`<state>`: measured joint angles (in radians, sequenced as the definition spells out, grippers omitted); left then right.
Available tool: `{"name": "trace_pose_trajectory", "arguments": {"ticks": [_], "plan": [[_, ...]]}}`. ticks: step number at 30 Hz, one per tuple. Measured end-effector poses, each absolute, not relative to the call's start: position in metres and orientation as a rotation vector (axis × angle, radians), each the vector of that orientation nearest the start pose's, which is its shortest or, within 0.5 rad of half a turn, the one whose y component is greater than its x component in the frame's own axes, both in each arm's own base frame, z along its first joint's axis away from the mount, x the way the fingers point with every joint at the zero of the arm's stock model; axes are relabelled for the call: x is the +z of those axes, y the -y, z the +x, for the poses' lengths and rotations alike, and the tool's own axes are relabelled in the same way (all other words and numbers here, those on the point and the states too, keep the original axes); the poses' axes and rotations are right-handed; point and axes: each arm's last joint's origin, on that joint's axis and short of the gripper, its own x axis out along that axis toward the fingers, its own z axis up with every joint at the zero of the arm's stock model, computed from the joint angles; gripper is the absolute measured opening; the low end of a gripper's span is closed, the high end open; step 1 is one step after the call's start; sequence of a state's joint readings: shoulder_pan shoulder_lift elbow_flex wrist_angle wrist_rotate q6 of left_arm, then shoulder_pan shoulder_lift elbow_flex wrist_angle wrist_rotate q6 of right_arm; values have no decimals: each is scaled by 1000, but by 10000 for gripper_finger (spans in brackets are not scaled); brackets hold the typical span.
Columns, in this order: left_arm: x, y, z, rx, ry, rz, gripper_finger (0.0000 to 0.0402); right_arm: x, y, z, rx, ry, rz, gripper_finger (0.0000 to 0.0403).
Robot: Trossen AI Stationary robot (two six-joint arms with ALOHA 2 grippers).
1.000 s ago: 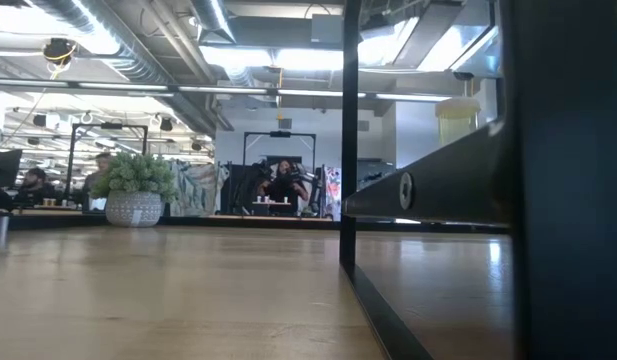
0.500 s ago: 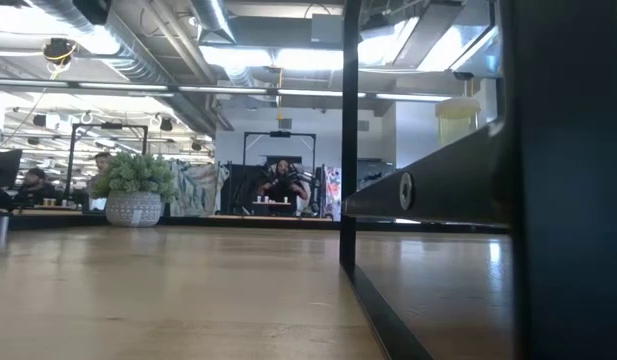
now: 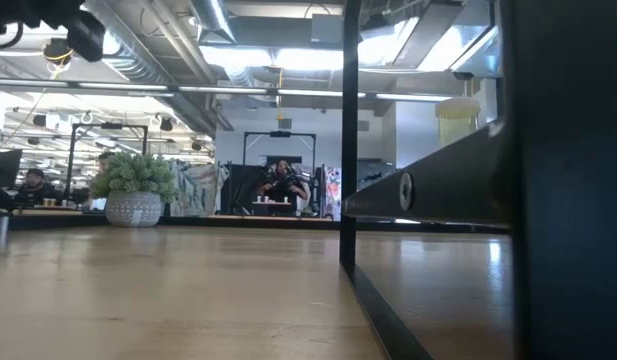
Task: Pick and place medicine bottles onto shelf by color
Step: Return to Home Position
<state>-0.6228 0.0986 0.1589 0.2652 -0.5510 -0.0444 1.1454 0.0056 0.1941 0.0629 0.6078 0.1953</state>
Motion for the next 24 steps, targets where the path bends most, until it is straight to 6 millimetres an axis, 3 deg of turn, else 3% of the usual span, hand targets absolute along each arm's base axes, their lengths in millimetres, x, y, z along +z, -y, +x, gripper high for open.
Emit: {"name": "trace_pose_trajectory", "arguments": {"ticks": [10,24], "plan": [[198,39,80,-100,304,-208,2,226,-64,47,539,160,282,0],[198,41,80,-146,301,-171,3,219,-64,48,492,138,115,0]]}}
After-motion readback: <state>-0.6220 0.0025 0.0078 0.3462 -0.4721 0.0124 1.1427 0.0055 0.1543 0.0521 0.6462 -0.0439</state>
